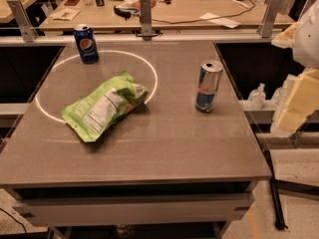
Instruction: Pick green rice chip bag
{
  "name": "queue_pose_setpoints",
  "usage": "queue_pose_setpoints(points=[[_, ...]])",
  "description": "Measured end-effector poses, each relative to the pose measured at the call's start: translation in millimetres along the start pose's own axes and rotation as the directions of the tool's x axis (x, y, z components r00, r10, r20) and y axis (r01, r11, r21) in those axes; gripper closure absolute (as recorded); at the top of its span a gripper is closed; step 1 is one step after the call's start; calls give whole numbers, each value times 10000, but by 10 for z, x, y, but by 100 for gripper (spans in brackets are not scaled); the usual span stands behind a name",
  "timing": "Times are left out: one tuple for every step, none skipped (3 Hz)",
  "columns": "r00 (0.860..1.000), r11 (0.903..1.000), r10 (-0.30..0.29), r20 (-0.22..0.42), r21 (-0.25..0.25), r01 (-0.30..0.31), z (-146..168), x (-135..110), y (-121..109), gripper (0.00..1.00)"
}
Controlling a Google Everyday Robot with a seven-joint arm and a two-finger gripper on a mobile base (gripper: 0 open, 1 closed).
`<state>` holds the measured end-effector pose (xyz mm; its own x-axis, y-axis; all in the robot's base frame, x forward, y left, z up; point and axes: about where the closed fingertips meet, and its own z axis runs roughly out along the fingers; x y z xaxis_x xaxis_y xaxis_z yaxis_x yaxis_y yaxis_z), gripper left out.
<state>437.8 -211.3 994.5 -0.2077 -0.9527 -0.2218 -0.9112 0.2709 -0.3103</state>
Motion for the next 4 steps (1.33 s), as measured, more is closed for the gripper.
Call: queue_pose_setpoints(points=[[10000, 10000, 0, 1, 2, 0, -1, 0, 0, 0], [9968, 9987, -432, 675, 280, 414, -66, -132, 23, 0], [9742, 9902, -1333, 1819, 648, 1234, -149, -359, 75, 0], [9421, 9738, -2227, 2508, 1038, 2026, -206, -611, 125, 0]])
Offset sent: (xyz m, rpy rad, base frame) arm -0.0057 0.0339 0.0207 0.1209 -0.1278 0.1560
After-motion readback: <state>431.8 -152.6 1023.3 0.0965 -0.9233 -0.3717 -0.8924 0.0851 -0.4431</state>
